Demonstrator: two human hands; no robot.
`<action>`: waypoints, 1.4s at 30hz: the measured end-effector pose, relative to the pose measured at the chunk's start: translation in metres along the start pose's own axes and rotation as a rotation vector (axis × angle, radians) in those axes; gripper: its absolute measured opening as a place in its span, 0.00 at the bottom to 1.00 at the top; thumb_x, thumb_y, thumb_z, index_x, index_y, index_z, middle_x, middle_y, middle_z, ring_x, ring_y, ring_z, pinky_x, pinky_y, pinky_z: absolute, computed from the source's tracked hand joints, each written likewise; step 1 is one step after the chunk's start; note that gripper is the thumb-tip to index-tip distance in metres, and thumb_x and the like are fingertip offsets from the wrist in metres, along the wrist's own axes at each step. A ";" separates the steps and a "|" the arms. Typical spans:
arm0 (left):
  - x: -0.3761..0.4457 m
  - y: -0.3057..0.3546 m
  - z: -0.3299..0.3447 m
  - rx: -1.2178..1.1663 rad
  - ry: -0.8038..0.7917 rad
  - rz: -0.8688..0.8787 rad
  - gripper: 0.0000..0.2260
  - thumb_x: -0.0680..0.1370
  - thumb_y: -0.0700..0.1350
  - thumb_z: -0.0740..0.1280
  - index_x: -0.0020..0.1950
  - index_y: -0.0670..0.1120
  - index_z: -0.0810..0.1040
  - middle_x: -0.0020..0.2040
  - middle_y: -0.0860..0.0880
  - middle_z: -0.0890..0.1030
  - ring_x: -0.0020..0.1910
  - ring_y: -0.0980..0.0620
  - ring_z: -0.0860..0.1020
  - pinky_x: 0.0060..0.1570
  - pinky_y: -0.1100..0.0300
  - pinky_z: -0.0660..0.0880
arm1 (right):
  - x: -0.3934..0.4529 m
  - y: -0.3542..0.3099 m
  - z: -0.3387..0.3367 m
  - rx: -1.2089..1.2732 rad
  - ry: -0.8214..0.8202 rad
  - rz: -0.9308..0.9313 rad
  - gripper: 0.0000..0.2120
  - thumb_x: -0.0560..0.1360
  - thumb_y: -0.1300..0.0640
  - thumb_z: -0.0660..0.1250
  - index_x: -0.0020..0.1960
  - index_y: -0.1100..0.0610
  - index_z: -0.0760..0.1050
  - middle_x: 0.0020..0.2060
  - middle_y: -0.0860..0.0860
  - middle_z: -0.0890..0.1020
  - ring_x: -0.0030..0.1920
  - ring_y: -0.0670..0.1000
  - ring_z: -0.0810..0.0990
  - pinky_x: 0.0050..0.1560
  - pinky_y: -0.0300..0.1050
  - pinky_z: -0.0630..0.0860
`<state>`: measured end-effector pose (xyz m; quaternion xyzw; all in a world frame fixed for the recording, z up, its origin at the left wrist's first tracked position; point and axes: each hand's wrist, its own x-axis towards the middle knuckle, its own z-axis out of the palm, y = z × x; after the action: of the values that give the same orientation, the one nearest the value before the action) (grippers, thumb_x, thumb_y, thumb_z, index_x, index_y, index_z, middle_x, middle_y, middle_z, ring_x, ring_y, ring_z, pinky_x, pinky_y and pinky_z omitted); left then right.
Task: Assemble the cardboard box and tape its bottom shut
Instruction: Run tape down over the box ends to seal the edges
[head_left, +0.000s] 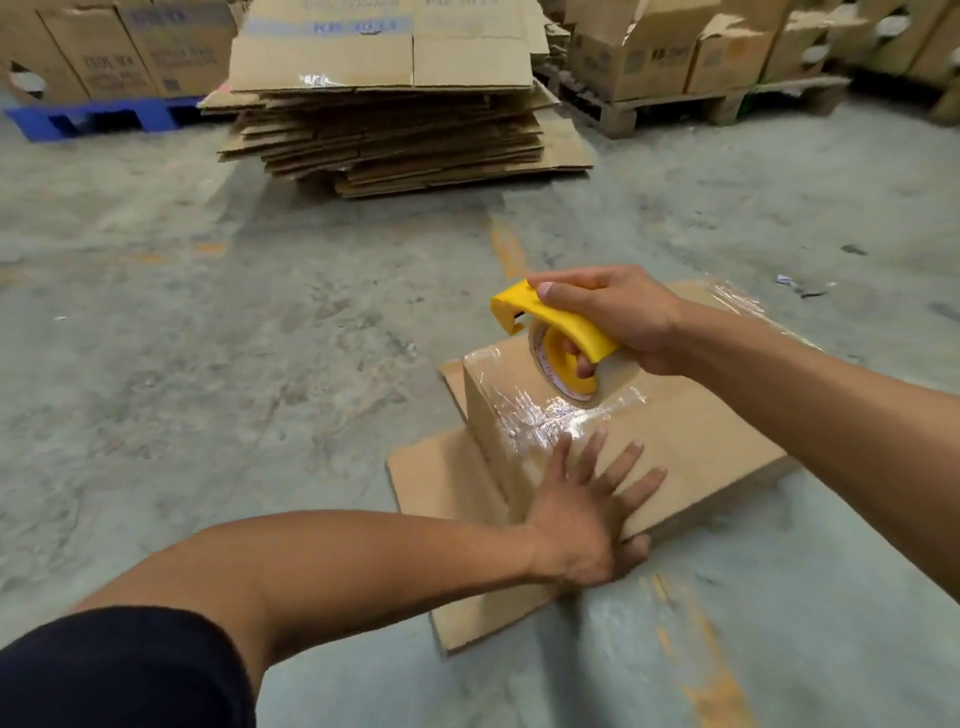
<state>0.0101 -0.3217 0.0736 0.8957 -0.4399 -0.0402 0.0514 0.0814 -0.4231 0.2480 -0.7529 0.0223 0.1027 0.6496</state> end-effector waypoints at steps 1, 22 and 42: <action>0.013 0.006 -0.002 0.002 -0.018 -0.013 0.32 0.79 0.62 0.53 0.80 0.56 0.47 0.82 0.49 0.47 0.79 0.39 0.40 0.71 0.36 0.34 | -0.005 0.001 -0.009 -0.001 0.005 -0.001 0.14 0.77 0.54 0.69 0.62 0.52 0.81 0.36 0.57 0.82 0.26 0.54 0.74 0.24 0.43 0.77; 0.020 -0.036 -0.131 -2.131 -0.328 -0.562 0.21 0.75 0.54 0.69 0.58 0.38 0.79 0.53 0.41 0.84 0.45 0.46 0.85 0.46 0.54 0.81 | -0.076 0.021 -0.128 0.242 -0.353 0.259 0.30 0.60 0.42 0.81 0.60 0.43 0.81 0.19 0.52 0.69 0.14 0.47 0.67 0.21 0.40 0.75; 0.047 -0.152 -0.128 -1.118 -0.096 -0.631 0.08 0.81 0.40 0.63 0.44 0.42 0.77 0.32 0.48 0.73 0.26 0.56 0.68 0.28 0.64 0.70 | -0.109 0.027 -0.110 0.004 -0.121 0.357 0.21 0.69 0.51 0.69 0.63 0.49 0.80 0.34 0.56 0.82 0.21 0.50 0.73 0.20 0.40 0.74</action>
<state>0.1733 -0.2595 0.1800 0.8172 -0.0696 -0.3166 0.4765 -0.0161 -0.5465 0.2570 -0.7283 0.1164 0.2615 0.6226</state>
